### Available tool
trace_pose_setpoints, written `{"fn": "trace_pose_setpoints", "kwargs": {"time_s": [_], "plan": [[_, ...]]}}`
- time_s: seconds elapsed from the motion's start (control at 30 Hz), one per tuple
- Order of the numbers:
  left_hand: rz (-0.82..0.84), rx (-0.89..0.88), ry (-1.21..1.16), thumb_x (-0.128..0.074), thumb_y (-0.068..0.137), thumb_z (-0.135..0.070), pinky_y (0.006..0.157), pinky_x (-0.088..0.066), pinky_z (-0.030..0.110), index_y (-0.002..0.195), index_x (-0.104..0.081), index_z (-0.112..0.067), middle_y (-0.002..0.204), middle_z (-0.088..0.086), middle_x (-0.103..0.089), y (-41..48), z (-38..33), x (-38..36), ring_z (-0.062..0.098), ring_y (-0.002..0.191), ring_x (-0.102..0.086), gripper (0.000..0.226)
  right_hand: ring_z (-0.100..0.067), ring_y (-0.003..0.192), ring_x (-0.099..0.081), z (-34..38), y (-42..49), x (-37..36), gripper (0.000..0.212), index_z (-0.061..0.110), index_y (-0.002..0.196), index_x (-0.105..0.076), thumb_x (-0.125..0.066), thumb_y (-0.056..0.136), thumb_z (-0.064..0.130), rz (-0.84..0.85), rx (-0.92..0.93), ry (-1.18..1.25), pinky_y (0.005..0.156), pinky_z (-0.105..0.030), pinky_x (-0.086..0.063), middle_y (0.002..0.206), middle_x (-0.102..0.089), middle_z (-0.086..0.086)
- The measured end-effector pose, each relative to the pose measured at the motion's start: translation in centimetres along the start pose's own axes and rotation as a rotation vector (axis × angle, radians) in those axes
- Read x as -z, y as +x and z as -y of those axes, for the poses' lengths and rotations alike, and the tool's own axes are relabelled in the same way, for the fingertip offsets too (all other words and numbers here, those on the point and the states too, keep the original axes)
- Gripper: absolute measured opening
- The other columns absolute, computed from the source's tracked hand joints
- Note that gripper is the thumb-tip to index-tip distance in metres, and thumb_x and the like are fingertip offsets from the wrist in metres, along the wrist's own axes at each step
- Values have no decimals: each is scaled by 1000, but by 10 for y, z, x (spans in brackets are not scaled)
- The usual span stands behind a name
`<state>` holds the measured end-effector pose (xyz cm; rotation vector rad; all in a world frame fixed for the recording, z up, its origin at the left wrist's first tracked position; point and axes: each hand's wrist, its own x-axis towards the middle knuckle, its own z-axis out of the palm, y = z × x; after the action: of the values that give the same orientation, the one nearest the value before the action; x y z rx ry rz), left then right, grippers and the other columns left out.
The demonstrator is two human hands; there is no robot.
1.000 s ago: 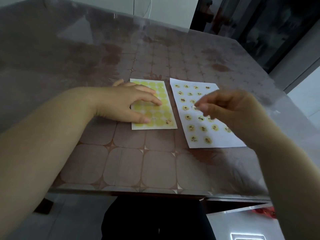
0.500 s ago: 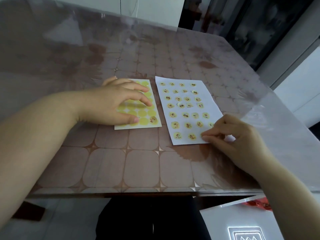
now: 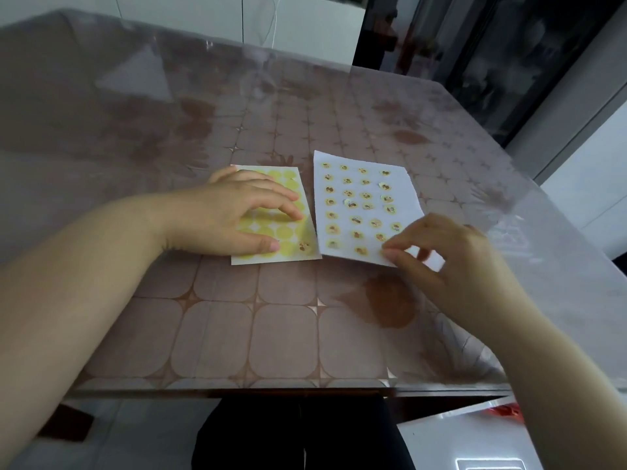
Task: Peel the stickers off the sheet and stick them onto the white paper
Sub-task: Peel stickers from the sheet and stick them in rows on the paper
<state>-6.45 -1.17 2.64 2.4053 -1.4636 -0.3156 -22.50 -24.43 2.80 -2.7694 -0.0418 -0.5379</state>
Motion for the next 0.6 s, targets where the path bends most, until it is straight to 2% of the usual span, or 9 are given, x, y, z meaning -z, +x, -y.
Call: {"fn": "trace_pose_setpoints", "kwargs": {"time_s": [0.13, 0.23, 0.3, 0.37, 0.47, 0.53, 0.6], "plan": [[7, -5, -6, -35, 58, -72, 114, 2, 32, 103, -37, -66, 128, -40, -29, -1, 3, 0, -18, 122, -11, 45, -8, 69, -57, 18, 17, -4, 11, 27, 77, -69, -65, 80, 36, 135, -62, -72, 73, -26, -35, 78, -58, 15], [7, -12, -19, -36, 58, -71, 112, 3, 26, 103, -39, -64, 121, -48, -24, -1, 4, 1, -20, 120, -10, 45, -8, 73, -58, 25, 23, -4, 12, 28, 78, -69, -64, 80, 38, 161, -101, -34, 71, -26, -42, 83, -63, 13], [10, -15, -29, -36, 58, -71, 110, 5, 24, 105, -40, -62, 120, -49, -24, 0, 4, 1, -20, 120, -9, 48, -2, 76, -56, 27, 26, -5, 9, 30, 83, -68, -64, 80, 38, 175, -117, 15, 69, -20, -44, 91, -63, 14], [15, -14, -35, -39, 60, -70, 110, 6, 24, 110, -42, -60, 122, -47, -26, 0, 4, 0, -19, 121, -9, 51, 0, 88, -54, 26, 27, -6, 19, 34, 100, -65, -61, 83, 39, 194, -113, 20, 71, -15, -39, 108, -60, 17], [25, 1, -47, -45, 65, -65, 111, 7, 28, 115, -44, -56, 126, -43, -31, 0, 4, -1, -14, 126, -11, 51, -6, 120, -44, 21, 27, -4, 45, 37, 134, -43, -47, 90, 43, 309, -100, -42, 89, -17, -30, 135, -46, 19], [32, 14, -43, -46, 68, -60, 111, 8, 30, 116, -44, -54, 128, -39, -33, 0, 3, 0, -11, 128, -12, 49, -5, 115, -43, 15, 23, -2, 45, 37, 137, -37, -42, 93, 40, 380, -95, -38, 88, -20, -30, 128, -46, 24], [38, 19, -32, -45, 68, -58, 112, 8, 31, 117, -43, -54, 129, -38, -34, 0, 4, 0, -11, 129, -13, 49, 0, 102, -42, 10, 18, 0, 40, 39, 133, -43, -43, 92, 38, 382, -89, 9, 79, -17, -31, 113, -45, 30]]}}
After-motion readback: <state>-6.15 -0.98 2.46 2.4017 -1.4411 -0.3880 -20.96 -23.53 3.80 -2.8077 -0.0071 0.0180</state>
